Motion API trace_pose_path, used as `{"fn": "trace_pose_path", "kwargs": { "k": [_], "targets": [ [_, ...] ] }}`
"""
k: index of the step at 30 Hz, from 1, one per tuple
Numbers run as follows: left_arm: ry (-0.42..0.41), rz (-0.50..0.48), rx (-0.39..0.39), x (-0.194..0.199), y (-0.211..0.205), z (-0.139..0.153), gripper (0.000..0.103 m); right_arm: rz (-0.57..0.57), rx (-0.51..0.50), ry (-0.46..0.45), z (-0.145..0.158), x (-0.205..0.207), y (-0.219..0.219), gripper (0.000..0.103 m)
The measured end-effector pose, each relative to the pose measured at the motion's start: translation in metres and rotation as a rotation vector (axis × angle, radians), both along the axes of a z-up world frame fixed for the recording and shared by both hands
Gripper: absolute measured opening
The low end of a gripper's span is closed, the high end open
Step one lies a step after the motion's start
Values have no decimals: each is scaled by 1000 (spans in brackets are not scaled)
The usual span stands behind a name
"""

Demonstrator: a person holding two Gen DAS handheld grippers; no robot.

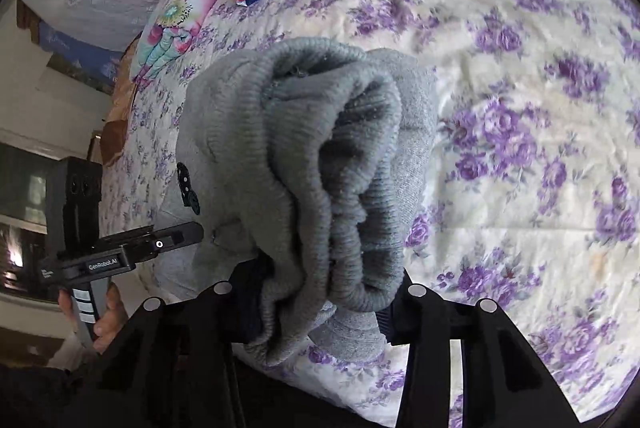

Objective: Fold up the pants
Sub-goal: 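Grasp the folded bundle with both grippers and lift it, then place the bundle on the jeans stack and open both grippers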

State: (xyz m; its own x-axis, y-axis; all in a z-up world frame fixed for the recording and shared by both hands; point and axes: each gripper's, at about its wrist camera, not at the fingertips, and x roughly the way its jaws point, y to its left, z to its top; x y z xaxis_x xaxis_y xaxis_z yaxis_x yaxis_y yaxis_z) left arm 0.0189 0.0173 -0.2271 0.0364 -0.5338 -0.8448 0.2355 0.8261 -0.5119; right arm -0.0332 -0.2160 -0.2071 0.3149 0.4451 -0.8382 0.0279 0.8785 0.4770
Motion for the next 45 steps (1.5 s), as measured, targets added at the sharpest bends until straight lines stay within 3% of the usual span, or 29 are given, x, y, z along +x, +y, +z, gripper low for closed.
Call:
{"fn": "trace_pose_path", "kwargs": {
  "k": [2,4,9,14,18,21,24,28,29,30,31,32,33,36,38,41,45],
  "targets": [
    [-49,16,-29,3,2,21,26,27,-74,-74,21,5,8,43],
    [-111,24,-27,13,3,44,26,38,-71,-111,38,19,9,43],
    [-197,44,-27,78,7,74,26,67,-87,-215,73,94,5,43],
    [-355,74,-7,181,7,134,26,95,-144,-368,137,195,11,42],
    [-388,95,-14,293,6,163,26,55,-74,-373,165,312,-3,43],
    [-346,92,8,368,2,155,27,62,-96,-352,161,384,-3,43],
    [-312,70,21,415,-2,130,27,69,-90,-287,138,434,-6,43],
    [-231,37,17,453,-2,67,28,91,-83,-204,83,466,-12,48],
    [-205,31,18,455,-1,47,34,81,-59,-196,71,469,-17,56],
    [-208,38,2,457,2,34,48,67,-3,-187,60,470,-24,65],
    [-222,59,-22,458,8,28,59,54,59,-188,54,469,-30,67],
    [-229,80,-35,459,15,24,81,45,88,-205,52,467,-34,67],
    [-223,96,-55,460,21,19,88,44,98,-217,53,465,-36,67],
    [-201,117,-87,454,32,16,87,48,48,-229,66,457,-32,69],
    [-257,137,-49,438,38,31,87,63,-43,-283,85,443,-26,69],
    [-358,165,46,402,45,63,87,46,-270,-346,116,416,-15,70],
    [-441,189,140,341,39,105,96,-7,-469,-350,145,367,-10,71]
  ]
}}
